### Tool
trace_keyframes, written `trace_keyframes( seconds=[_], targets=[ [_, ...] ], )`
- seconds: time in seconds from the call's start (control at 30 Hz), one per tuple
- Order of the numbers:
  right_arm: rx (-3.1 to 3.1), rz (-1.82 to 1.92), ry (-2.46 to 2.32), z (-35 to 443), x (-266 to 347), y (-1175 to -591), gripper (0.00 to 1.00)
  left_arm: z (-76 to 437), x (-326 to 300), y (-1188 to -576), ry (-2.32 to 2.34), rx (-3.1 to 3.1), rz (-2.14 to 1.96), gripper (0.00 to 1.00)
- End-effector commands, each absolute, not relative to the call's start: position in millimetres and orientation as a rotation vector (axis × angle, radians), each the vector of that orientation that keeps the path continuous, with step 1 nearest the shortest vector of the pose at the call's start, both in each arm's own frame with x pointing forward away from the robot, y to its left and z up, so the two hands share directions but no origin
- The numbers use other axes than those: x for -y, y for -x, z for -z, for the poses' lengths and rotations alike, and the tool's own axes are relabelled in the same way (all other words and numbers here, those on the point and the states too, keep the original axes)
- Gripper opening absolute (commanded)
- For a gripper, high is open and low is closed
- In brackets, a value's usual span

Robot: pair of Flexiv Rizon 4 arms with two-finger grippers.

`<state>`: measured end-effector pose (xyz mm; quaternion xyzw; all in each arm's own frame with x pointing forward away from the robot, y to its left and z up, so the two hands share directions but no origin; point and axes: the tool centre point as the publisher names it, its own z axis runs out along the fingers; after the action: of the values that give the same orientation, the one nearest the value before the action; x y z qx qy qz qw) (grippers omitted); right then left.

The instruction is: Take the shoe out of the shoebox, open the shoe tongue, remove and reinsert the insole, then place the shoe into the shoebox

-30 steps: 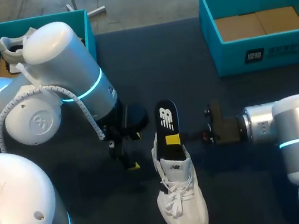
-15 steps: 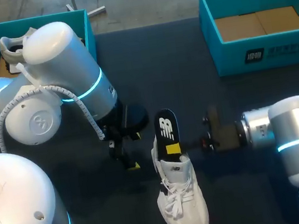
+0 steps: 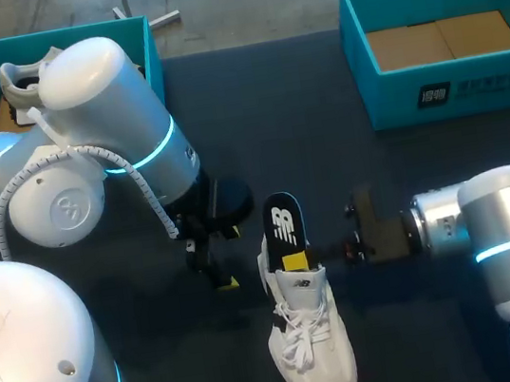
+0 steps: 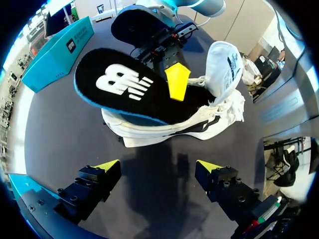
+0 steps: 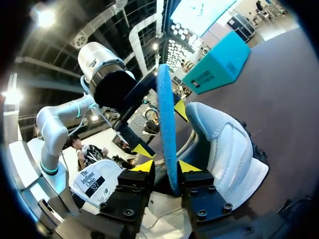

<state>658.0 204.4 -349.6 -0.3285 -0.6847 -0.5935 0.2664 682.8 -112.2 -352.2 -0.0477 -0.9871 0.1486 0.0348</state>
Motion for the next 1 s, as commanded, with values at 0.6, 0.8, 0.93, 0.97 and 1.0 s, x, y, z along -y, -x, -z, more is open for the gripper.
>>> trace_keyframes(
  seconds=[0.6, 0.8, 0.93, 0.97, 1.0],
  targets=[
    [1.821, 1.727, 0.877, 329, -206, -682, 0.26, 352, 112, -682, 0.145, 3.036, -0.454, 1.0],
    [1.815, 1.717, 0.914, 330, -204, -682, 0.0, 352, 112, -682, 0.145, 3.036, -0.454, 1.0],
    [1.819, 1.684, 0.931, 335, -204, -680, 0.0, 352, 112, -682, 0.145, 3.036, -0.454, 1.0],
    [1.818, 1.667, 0.94, 338, -204, -679, 0.0, 352, 112, -682, 0.145, 3.036, -0.454, 1.0],
    [1.818, 1.651, 0.947, 341, -203, -678, 0.0, 352, 112, -682, 0.145, 3.036, -0.454, 1.0]
  ],
)
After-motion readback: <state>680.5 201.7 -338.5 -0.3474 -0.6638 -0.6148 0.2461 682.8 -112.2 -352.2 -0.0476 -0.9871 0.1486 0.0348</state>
